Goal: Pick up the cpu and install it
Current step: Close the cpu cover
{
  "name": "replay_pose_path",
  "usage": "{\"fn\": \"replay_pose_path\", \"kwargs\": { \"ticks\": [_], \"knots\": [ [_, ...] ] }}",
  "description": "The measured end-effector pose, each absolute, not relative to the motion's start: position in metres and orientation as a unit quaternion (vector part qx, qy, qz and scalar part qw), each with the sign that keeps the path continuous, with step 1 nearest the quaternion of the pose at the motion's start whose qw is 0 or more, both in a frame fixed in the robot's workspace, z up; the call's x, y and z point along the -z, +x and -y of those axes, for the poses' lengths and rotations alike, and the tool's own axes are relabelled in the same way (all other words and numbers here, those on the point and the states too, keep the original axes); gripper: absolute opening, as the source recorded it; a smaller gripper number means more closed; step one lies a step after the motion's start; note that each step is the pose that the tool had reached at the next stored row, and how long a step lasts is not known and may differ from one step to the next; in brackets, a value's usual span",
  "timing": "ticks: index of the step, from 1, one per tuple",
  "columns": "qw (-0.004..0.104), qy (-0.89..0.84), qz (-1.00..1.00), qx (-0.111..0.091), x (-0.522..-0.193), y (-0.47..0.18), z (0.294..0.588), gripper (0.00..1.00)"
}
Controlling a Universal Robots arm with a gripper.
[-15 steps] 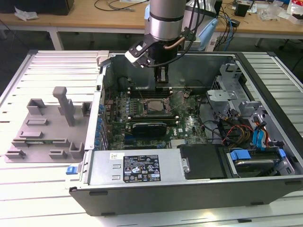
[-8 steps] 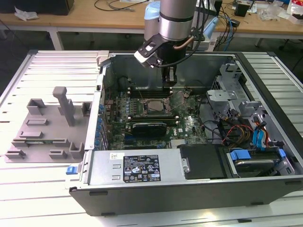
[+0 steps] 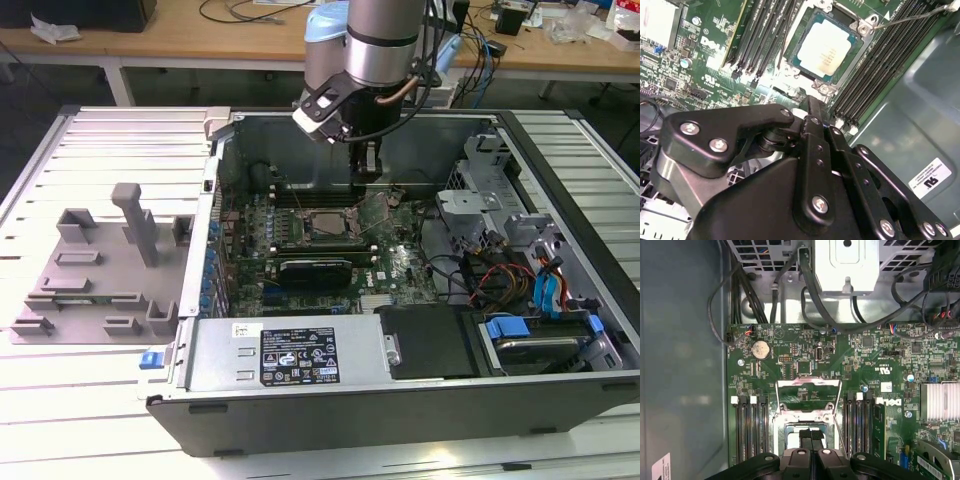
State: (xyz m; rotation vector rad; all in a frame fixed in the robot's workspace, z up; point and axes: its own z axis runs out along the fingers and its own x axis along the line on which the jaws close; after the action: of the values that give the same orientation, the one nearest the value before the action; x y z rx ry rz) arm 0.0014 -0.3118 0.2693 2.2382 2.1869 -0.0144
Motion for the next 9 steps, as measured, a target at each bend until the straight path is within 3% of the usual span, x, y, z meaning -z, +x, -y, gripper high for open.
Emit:
{"fn": "replay_pose_path", "kwargs": {
  "ticks": [9],
  "knots": [
    [0.006,0.715,-0.699,0.005,-0.269,0.028,0.312,0.11]
  ]
}}
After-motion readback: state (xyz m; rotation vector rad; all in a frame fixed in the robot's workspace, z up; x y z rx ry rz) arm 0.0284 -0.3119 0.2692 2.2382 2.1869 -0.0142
